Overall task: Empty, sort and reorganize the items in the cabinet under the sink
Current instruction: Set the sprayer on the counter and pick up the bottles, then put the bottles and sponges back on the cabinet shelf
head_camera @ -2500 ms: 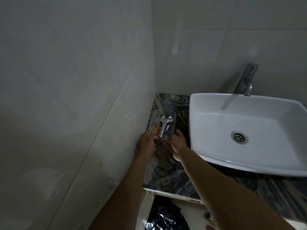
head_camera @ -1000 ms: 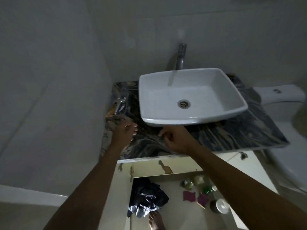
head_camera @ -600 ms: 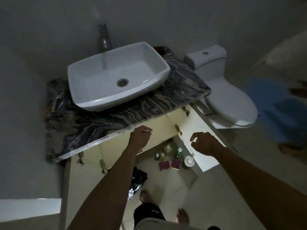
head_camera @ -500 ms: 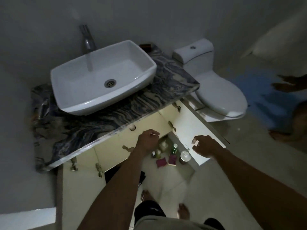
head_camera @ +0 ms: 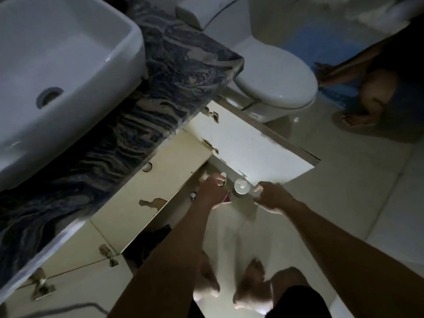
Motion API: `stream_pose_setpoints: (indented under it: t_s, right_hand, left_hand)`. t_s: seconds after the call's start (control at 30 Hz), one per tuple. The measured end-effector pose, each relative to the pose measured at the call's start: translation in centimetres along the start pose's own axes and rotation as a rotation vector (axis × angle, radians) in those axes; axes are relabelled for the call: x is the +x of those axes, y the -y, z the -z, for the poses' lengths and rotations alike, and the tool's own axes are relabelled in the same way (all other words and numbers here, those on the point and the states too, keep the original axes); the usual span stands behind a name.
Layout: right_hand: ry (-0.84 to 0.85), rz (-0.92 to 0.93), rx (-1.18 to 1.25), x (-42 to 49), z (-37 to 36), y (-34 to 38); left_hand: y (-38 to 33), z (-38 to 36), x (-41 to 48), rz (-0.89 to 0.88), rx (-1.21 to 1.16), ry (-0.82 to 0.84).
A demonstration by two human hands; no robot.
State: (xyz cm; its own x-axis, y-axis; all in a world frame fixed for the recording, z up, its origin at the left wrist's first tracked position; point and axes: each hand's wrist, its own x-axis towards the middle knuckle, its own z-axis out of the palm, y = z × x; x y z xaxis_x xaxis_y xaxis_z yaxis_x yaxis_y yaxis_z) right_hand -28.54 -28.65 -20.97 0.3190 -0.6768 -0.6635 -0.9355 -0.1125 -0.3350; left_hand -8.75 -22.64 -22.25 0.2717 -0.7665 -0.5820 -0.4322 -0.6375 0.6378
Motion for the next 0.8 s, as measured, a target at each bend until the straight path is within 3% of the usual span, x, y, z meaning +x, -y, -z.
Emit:
stream_pose_setpoints:
  t_s: [0.33,0.47,0.53,0.7,0.8]
  right_hand:
    - [0.034,-0.103,0.017,17.5,-13.4,-6.8]
    - [0.028,-0.017,0.032,23.5,-18.4,-9.4]
    - [0.033,-0.002,0.086,26.1,-20.5,-10.8]
    - [0.1,-0.211,0.373,32.1,-26.2,-15.2]
    - [0.015,-0.145,0.646,34.3,-28.2,-16.1]
  left_hand:
    - [10.9,-8.7,18.5,-0.1,0.261,-0.036]
    - [14.7,-13.3,24.4,-0.156,0.274,-0.035]
    - [16.3,-15.3,26.8,-0.177,0.31,-0.022]
    - [22.5,-22.0,32.8,-0.213,0.355,0.093]
    - [24.6,-24.6,33.5,-0.256,0.372,0.159]
